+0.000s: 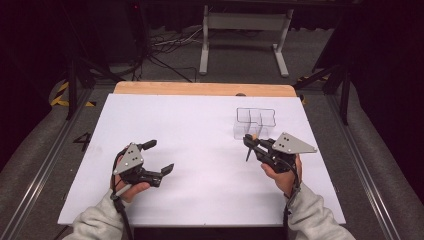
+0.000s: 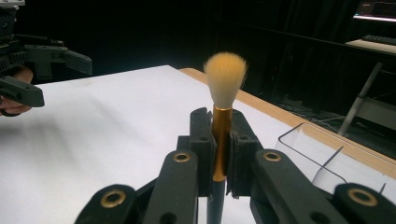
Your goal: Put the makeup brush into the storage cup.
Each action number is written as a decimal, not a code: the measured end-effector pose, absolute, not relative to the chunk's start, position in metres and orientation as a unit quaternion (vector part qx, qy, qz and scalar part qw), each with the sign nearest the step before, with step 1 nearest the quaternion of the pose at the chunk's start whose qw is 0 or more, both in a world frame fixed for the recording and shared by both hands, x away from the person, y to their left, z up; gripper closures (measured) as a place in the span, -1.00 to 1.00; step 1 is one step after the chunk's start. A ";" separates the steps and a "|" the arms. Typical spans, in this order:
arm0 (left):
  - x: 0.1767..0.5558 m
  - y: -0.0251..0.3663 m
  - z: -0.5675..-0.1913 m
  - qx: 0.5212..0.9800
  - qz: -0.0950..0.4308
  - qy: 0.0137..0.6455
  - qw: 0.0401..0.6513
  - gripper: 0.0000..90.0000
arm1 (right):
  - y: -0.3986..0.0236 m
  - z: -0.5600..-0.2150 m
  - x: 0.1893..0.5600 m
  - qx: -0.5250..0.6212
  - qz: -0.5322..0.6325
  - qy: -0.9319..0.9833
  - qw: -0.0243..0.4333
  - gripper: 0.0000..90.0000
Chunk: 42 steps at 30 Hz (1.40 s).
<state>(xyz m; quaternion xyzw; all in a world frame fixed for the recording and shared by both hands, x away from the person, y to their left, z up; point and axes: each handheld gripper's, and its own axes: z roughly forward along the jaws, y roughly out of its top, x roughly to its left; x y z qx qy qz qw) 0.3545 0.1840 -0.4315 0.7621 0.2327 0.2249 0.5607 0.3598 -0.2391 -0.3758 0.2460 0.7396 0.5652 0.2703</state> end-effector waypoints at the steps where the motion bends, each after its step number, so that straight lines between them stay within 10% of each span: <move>1: 0.354 0.188 -0.432 0.762 0.227 0.233 0.560 -0.89 | -0.239 -0.376 0.360 0.247 0.565 0.740 0.270 0.87; 42: 0.332 0.246 -0.447 0.747 0.258 0.292 0.538 -0.89 | -0.266 -0.341 0.375 0.269 0.571 0.711 0.311 0.87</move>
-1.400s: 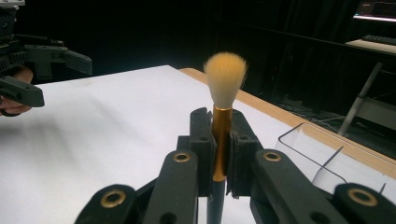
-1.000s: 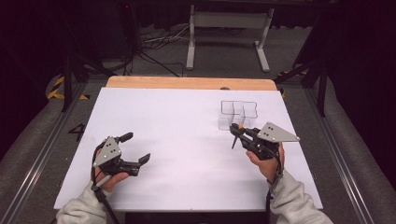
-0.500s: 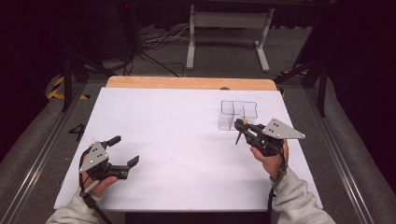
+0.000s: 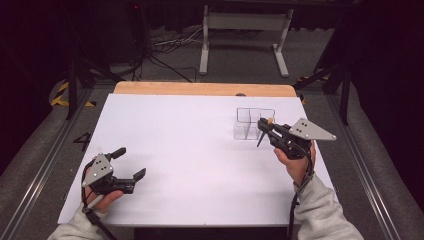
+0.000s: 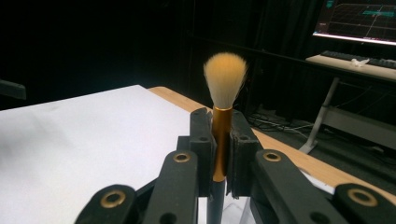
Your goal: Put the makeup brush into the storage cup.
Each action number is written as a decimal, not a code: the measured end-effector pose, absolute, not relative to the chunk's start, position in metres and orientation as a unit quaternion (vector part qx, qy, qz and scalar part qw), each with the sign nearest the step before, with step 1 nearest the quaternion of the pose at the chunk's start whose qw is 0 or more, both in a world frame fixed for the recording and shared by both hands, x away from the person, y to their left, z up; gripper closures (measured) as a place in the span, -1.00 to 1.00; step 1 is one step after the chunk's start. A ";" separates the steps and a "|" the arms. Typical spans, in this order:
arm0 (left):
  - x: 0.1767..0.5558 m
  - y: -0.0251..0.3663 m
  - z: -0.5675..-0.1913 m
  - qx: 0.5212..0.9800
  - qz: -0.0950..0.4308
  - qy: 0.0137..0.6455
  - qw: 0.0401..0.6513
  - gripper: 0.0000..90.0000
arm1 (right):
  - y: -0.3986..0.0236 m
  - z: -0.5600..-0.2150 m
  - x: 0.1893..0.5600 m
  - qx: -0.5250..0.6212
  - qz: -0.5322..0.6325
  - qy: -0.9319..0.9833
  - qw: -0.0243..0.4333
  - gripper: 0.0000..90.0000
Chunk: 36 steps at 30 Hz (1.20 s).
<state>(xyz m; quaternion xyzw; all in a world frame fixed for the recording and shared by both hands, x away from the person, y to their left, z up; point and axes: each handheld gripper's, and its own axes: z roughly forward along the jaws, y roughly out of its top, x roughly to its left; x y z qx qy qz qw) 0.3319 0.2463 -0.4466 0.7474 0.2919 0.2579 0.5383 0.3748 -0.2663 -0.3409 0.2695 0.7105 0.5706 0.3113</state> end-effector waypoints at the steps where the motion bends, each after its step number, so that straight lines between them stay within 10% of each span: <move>1: 0.332 0.246 -0.447 0.747 0.258 0.291 0.539 -0.89 | -0.268 -0.337 0.377 0.270 0.571 0.709 0.314 0.87; 36: 0.332 0.245 -0.446 0.743 0.261 0.290 0.544 -0.90 | -0.265 -0.296 0.427 0.296 0.561 0.690 0.348 0.87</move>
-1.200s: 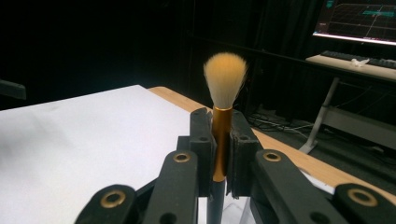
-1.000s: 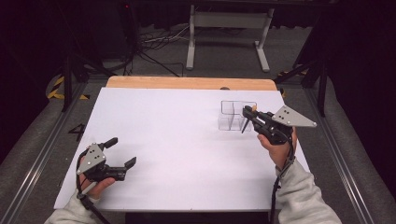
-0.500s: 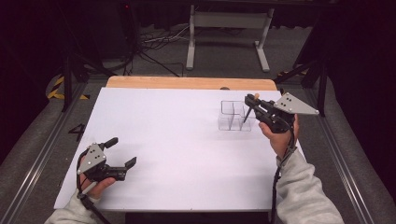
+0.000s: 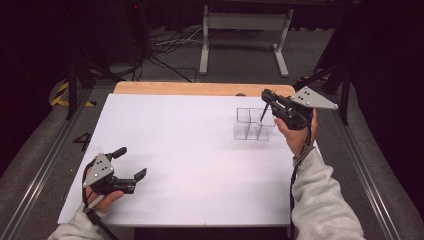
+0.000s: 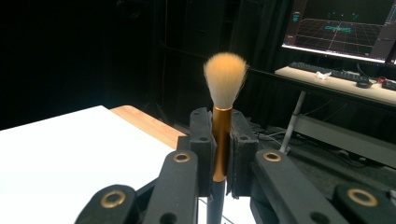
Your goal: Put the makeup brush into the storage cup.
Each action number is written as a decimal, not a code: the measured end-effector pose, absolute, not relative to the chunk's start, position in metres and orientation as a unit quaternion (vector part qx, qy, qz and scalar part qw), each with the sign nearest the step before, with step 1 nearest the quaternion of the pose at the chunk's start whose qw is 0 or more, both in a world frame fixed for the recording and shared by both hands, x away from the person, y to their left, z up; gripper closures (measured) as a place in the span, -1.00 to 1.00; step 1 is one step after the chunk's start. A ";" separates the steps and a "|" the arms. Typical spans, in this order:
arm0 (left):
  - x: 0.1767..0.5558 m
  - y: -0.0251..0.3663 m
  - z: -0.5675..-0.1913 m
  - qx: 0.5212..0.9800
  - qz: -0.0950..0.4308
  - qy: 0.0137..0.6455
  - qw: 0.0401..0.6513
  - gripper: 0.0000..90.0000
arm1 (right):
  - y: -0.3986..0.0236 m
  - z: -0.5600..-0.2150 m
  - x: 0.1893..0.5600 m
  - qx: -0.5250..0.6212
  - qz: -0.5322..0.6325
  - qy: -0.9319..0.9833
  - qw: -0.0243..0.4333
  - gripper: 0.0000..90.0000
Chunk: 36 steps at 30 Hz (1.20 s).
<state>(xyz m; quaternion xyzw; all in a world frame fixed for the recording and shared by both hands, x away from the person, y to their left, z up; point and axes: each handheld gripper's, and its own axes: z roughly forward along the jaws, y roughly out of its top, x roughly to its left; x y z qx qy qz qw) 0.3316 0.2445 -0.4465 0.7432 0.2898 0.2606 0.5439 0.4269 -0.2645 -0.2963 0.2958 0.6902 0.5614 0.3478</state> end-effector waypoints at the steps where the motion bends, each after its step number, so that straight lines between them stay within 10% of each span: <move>1: 0.332 0.245 -0.446 0.743 0.261 0.289 0.544 -0.90 | -0.264 -0.296 0.429 0.296 0.559 0.691 0.349 0.87; 36: 0.332 0.246 -0.448 0.744 0.261 0.291 0.542 -0.89 | -0.260 -0.339 0.485 0.354 0.532 0.692 0.336 0.87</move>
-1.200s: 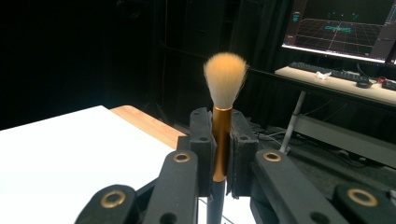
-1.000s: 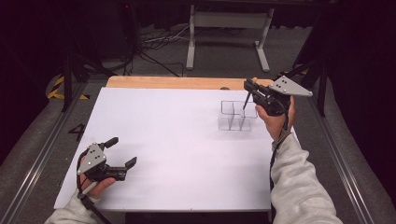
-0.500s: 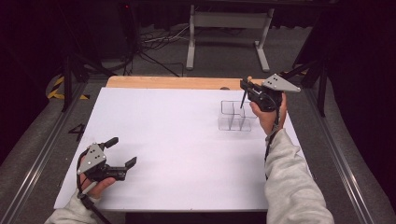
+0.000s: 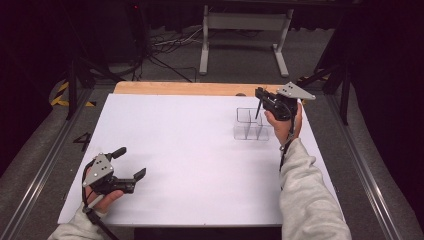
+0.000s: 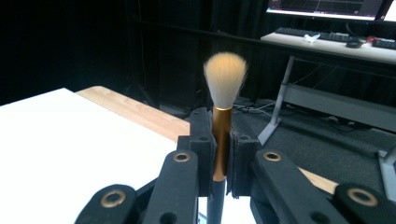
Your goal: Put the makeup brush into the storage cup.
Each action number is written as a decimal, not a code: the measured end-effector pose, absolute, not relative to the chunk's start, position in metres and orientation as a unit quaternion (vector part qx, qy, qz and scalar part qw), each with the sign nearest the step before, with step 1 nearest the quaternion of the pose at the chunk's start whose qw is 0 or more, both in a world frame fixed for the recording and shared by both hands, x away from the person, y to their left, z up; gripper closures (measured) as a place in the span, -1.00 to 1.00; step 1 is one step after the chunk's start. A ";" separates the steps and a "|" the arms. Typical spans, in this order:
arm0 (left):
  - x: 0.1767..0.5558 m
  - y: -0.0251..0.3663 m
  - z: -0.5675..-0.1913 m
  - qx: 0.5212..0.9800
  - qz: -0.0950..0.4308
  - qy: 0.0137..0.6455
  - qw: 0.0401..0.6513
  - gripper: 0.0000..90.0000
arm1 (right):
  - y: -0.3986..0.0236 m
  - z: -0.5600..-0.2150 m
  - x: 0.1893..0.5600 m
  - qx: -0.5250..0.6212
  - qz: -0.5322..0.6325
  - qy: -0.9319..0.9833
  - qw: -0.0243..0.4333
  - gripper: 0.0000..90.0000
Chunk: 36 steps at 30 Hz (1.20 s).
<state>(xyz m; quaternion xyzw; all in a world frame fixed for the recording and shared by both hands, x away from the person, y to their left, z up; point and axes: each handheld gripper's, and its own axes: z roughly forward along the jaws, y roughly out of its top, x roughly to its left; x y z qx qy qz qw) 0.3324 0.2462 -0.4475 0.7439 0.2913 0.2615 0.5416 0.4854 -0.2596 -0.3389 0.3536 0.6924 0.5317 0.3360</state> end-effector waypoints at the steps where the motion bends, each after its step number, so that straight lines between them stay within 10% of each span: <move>1: 0.332 0.246 -0.448 0.743 0.261 0.293 0.542 -0.89 | -0.260 -0.341 0.486 0.354 0.531 0.694 0.334 0.87; 36: 0.331 0.246 -0.448 0.740 0.264 0.285 0.549 -0.88 | -0.259 -0.374 0.488 0.373 0.515 0.705 0.313 0.87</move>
